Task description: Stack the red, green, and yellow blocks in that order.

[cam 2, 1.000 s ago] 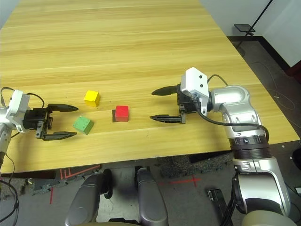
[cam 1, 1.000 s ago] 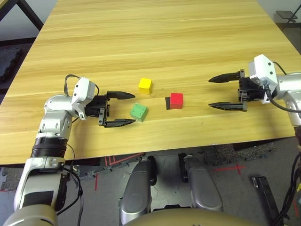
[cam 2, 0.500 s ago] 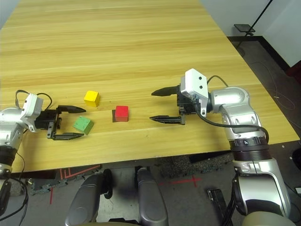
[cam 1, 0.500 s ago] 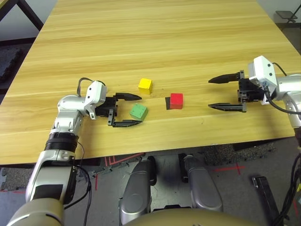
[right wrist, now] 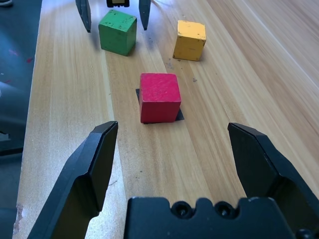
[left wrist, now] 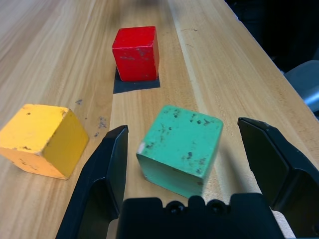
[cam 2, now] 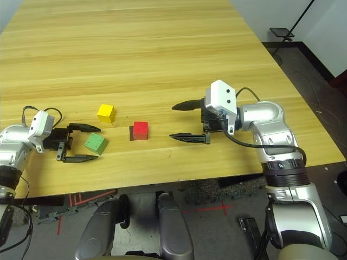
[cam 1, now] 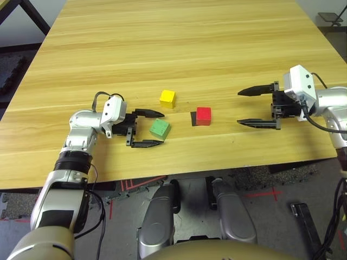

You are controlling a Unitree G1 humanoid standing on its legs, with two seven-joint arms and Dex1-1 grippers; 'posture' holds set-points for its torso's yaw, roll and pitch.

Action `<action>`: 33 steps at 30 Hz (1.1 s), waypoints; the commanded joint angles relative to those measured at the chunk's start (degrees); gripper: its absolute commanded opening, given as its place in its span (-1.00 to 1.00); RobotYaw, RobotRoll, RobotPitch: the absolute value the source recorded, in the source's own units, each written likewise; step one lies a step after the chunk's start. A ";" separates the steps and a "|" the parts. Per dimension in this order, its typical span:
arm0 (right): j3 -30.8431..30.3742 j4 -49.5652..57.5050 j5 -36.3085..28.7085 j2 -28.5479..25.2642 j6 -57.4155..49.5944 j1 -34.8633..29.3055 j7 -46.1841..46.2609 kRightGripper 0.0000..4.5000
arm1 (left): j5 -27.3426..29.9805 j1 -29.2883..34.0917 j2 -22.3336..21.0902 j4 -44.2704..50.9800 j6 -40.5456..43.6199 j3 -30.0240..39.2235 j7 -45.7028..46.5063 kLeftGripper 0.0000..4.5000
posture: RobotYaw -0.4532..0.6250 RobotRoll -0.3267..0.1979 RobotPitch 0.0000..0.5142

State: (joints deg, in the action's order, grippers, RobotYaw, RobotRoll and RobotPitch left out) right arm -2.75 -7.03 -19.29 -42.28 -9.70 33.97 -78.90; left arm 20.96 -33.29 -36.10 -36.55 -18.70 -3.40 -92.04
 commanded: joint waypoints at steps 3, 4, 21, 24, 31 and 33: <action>-0.42 1.25 -0.71 0.62 -0.61 -0.30 0.13 0.98 | -0.78 -0.31 1.22 -2.44 -2.27 -1.83 -0.46 1.00 | 0.22 0.26 -0.08; -0.45 1.37 -0.70 0.72 -0.69 -0.32 0.15 0.98 | -0.94 -0.47 1.37 -2.94 -2.75 -2.03 -0.46 1.00 | 0.22 0.26 -0.07; -0.94 0.86 0.11 1.69 -0.55 -0.13 0.28 1.00 | -3.46 -3.83 3.21 -9.10 -5.53 -0.43 -0.22 0.58 | 0.23 0.26 -0.06; -1.21 0.89 0.33 1.80 -0.09 -0.35 0.28 1.00 | -3.24 -3.68 2.79 -8.89 -5.24 -0.81 -0.46 0.15 | 0.23 0.26 -0.07; -1.87 0.13 0.70 2.08 1.11 -0.13 0.29 1.00 | -2.88 -3.26 2.31 -8.09 -4.90 -1.38 -0.46 -0.05 | 0.24 0.28 -0.08; -1.98 -0.25 0.80 2.18 1.48 -0.02 0.26 1.00 | -2.72 -3.15 2.21 -7.56 -4.66 -1.38 -0.46 -0.05 | 0.24 0.28 -0.09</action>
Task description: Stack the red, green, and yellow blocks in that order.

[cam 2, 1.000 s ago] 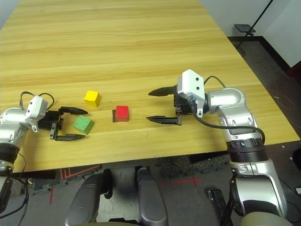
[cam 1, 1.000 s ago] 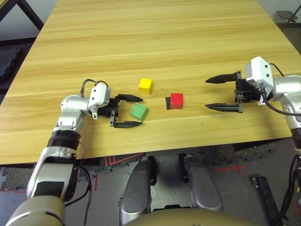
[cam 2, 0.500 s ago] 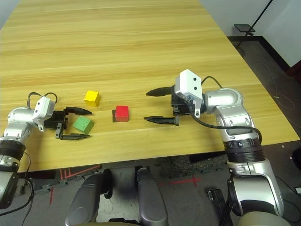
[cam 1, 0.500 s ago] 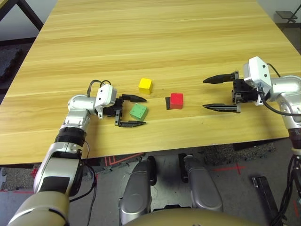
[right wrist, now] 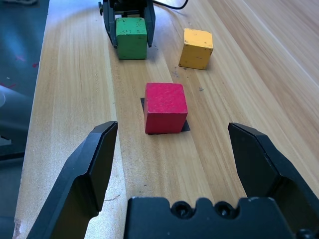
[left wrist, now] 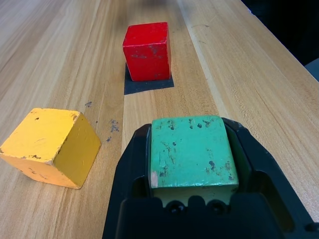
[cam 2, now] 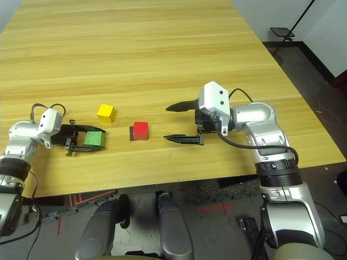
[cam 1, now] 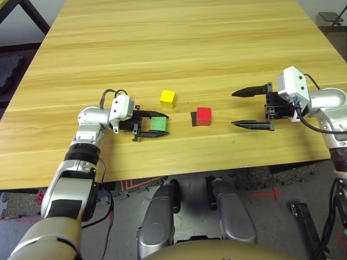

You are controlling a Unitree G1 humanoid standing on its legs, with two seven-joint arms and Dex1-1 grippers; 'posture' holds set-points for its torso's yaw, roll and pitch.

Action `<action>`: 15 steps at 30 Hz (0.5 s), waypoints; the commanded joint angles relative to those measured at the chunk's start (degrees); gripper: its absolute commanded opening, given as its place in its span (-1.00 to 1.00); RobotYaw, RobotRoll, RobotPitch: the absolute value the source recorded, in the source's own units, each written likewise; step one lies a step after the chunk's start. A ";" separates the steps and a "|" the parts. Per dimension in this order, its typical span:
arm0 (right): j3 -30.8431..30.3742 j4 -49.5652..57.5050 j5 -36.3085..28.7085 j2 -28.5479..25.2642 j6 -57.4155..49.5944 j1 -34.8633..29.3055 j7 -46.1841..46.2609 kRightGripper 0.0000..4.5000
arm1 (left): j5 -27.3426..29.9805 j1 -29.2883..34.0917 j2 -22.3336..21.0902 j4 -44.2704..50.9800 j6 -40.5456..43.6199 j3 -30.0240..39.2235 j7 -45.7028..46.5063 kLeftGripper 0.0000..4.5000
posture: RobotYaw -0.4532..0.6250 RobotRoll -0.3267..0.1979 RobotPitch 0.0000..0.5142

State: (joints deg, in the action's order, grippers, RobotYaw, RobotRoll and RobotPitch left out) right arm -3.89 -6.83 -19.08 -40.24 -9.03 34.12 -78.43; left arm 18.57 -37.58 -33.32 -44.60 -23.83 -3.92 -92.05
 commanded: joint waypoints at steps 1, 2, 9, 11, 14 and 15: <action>-0.87 -0.56 0.62 0.18 0.93 -0.14 -0.19 1.00 | -0.18 1.16 -0.63 0.97 0.80 -0.77 -0.45 -0.05 | 0.24 0.28 -0.09; -0.88 -0.68 0.65 0.23 1.06 -0.10 -0.17 1.00 | 0.10 1.03 -0.51 1.79 1.63 -0.25 -0.45 -0.05 | 0.24 0.29 -0.10; -0.75 -1.15 0.88 0.30 1.81 0.09 -0.07 1.00 | 2.08 -0.30 -0.57 16.75 13.18 1.88 5.73 -0.05 | 0.23 0.32 -0.12; -0.69 -1.37 0.92 0.29 2.07 0.09 -0.01 1.00 | 2.77 -0.99 -0.91 23.21 18.47 1.84 8.15 -0.05 | 0.23 0.34 -0.14; -0.55 -1.66 0.93 0.39 2.39 0.14 0.24 1.00 | 2.20 -2.51 -1.48 30.83 25.89 0.85 12.23 -0.05 | 0.24 0.38 -0.17; -0.50 -1.78 0.92 0.52 2.55 0.22 0.40 1.00 | 1.76 -3.37 -1.30 33.29 28.57 0.17 13.87 -0.05 | 0.24 0.38 -0.17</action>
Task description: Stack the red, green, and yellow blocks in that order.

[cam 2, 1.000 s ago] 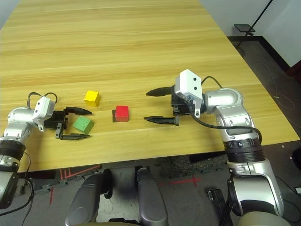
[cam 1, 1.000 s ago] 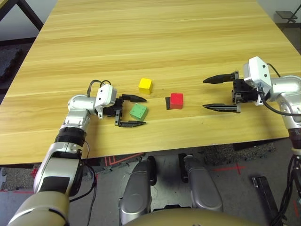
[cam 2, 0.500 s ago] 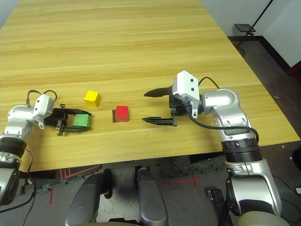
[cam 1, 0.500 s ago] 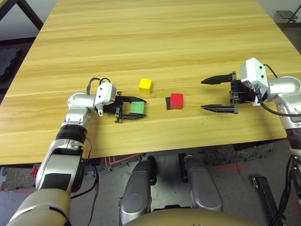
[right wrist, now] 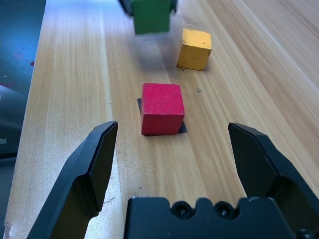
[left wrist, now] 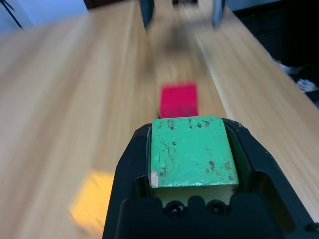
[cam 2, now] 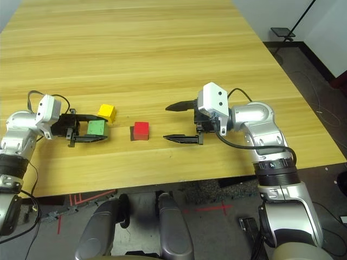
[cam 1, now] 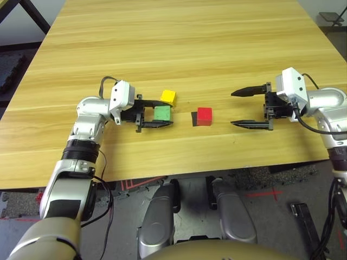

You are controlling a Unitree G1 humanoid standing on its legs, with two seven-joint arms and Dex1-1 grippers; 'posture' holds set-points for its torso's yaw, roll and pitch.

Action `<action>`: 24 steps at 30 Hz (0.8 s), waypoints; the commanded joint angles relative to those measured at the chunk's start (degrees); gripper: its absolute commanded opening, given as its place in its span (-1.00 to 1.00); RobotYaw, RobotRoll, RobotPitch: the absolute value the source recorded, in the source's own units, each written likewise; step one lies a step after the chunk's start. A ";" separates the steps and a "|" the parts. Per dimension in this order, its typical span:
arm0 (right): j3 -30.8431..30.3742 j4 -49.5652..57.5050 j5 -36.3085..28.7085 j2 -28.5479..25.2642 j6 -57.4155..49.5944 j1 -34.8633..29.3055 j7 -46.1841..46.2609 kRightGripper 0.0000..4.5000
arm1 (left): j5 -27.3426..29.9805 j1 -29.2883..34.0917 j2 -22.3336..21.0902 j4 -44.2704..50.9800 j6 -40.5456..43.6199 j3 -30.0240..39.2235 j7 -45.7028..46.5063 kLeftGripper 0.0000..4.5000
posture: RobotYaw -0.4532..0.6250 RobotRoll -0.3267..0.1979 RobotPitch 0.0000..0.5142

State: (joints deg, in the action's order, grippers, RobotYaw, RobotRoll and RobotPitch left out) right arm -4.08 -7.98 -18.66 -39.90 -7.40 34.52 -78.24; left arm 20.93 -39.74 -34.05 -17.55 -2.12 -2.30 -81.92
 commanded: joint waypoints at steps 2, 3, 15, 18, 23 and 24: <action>-0.35 -0.74 0.46 0.38 1.07 -0.09 0.44 1.00 | -0.92 -2.21 -0.29 9.95 11.27 -2.48 6.16 -0.05 | 0.23 0.41 -0.19; -0.42 -0.74 0.44 0.46 1.12 -0.09 0.53 1.00 | -0.76 -2.43 -0.07 11.56 12.74 -2.98 6.82 -0.05 | 0.23 0.41 -0.19; -0.36 -0.20 0.09 0.71 0.68 -0.22 0.66 1.00 | -4.50 -3.59 4.91 10.78 18.46 -10.98 9.98 -0.05 | 0.22 0.41 -0.20; -0.19 0.56 -0.10 0.50 0.41 -0.82 0.83 1.00 | -5.63 -4.39 6.45 8.40 18.44 -11.83 10.83 -0.05 | 0.20 0.41 -0.19; 0.12 1.37 -0.25 0.26 -0.05 -1.62 1.32 1.00 | -6.37 -5.98 8.27 5.66 18.24 -12.01 11.33 -0.05 | 0.18 0.41 -0.17; 0.19 1.55 -0.27 0.21 -0.09 -1.82 1.45 1.00 | -6.55 -6.23 8.59 5.19 18.14 -12.08 11.39 -0.05 | 0.18 0.41 -0.17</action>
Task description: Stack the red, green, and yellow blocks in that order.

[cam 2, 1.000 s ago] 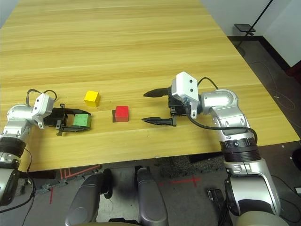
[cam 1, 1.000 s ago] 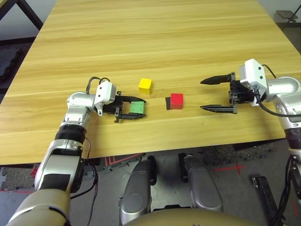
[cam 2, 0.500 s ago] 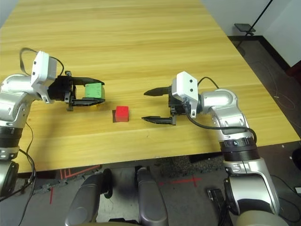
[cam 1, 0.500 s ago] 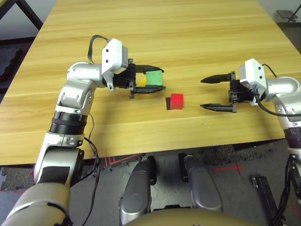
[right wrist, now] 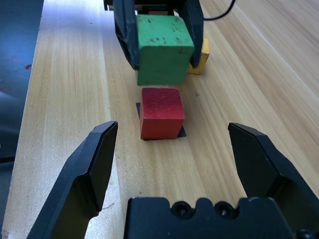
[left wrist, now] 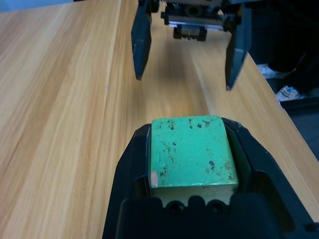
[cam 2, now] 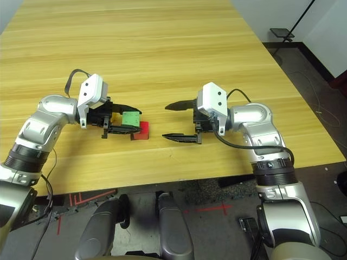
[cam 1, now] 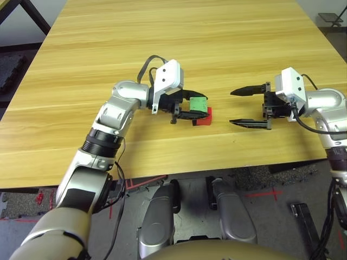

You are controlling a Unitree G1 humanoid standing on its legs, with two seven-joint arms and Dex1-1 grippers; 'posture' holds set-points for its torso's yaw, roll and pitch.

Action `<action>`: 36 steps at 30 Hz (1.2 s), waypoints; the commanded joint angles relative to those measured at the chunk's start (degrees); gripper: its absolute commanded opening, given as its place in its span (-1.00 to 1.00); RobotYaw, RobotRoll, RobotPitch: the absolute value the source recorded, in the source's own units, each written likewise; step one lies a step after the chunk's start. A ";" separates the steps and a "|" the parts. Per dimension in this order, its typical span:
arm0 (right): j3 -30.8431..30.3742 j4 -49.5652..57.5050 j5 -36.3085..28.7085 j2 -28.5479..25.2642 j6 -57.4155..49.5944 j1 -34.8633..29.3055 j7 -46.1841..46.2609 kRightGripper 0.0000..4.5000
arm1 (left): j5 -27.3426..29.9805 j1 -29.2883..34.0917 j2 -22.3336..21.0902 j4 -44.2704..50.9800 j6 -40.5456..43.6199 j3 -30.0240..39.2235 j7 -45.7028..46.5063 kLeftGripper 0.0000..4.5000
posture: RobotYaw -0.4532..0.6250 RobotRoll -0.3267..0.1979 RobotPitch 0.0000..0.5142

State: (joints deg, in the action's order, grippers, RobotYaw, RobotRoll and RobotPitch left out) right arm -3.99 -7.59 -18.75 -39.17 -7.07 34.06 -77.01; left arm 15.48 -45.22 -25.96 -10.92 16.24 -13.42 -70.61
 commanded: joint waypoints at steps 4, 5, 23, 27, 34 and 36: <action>0.19 1.77 -0.27 -0.52 -0.69 -1.82 0.76 1.00 | -1.72 -1.41 1.56 -2.89 -0.77 -1.14 0.04 -0.05 | 0.16 0.40 -0.16; 0.21 1.92 -0.31 -0.52 -0.76 -1.94 0.87 1.00 | -1.88 -1.46 1.81 -3.08 -0.78 -1.12 0.04 -0.05 | 0.16 0.40 -0.16; 0.02 2.99 -0.77 -0.61 -1.92 -2.18 1.26 1.00 | -4.53 -0.49 4.75 -8.41 -6.33 -2.02 -0.66 -0.05 | 0.16 0.36 -0.10; -0.16 2.45 -0.55 -0.28 -1.78 -1.84 1.32 1.00 | -4.40 -0.56 5.10 -8.92 -6.38 -1.89 -0.63 -0.05 | 0.17 0.36 -0.10; -0.30 2.92 -0.64 0.02 -2.09 -1.89 1.55 1.00 | -4.59 0.06 5.10 -8.71 -6.66 -2.16 -0.88 -0.05 | 0.17 0.37 -0.08; -0.36 2.91 -0.64 0.09 -2.12 -1.85 1.61 1.00 | -4.76 0.13 5.08 -8.90 -6.99 -2.24 -0.93 -0.05 | 0.17 0.37 -0.08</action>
State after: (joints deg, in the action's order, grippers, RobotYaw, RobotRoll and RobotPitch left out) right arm -3.93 -5.53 -19.17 -39.15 -8.95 32.47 -75.34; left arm 11.38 -46.04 -21.04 -19.53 9.94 -14.79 -71.08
